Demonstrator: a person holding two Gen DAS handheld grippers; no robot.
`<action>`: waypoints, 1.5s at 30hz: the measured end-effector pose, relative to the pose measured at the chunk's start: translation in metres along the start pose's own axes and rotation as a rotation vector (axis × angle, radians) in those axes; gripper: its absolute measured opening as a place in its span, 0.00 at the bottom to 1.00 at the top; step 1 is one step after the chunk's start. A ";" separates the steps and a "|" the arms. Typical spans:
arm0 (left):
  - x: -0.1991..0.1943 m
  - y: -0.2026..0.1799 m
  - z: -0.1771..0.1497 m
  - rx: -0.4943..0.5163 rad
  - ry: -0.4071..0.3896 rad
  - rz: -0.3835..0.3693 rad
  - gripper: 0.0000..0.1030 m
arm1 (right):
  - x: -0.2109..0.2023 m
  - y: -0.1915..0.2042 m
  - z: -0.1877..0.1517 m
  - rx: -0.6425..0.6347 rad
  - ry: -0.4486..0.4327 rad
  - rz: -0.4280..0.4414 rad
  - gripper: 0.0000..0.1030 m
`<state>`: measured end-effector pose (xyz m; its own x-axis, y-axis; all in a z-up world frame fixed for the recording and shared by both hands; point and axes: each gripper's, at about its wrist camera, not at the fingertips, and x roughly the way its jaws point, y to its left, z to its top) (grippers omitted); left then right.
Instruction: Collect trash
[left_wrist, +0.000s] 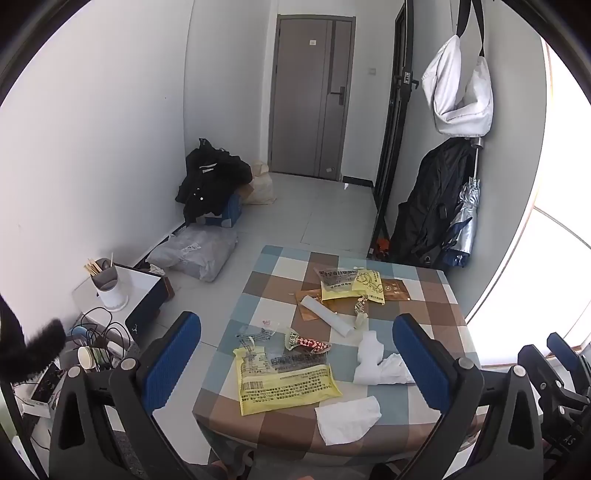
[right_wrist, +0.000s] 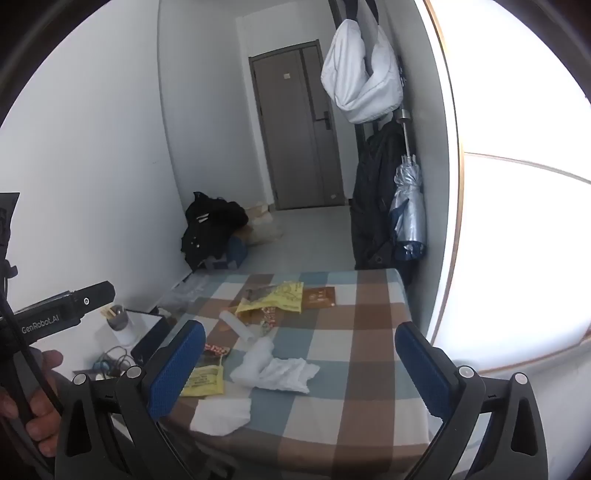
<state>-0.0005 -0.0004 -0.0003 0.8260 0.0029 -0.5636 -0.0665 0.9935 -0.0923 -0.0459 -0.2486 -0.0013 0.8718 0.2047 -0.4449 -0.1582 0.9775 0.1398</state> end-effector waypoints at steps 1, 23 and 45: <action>0.000 0.000 0.000 0.003 0.003 -0.001 0.99 | 0.000 0.000 -0.001 0.001 -0.003 0.001 1.00; 0.002 0.001 -0.001 0.011 0.001 -0.010 0.99 | 0.000 -0.001 0.001 0.005 0.000 0.004 1.00; 0.002 -0.002 -0.002 0.018 0.015 -0.012 0.99 | 0.000 -0.001 0.000 0.015 -0.005 -0.005 1.00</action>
<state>0.0004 -0.0028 -0.0032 0.8184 -0.0107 -0.5746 -0.0465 0.9953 -0.0848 -0.0462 -0.2498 -0.0014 0.8747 0.1993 -0.4417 -0.1466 0.9776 0.1507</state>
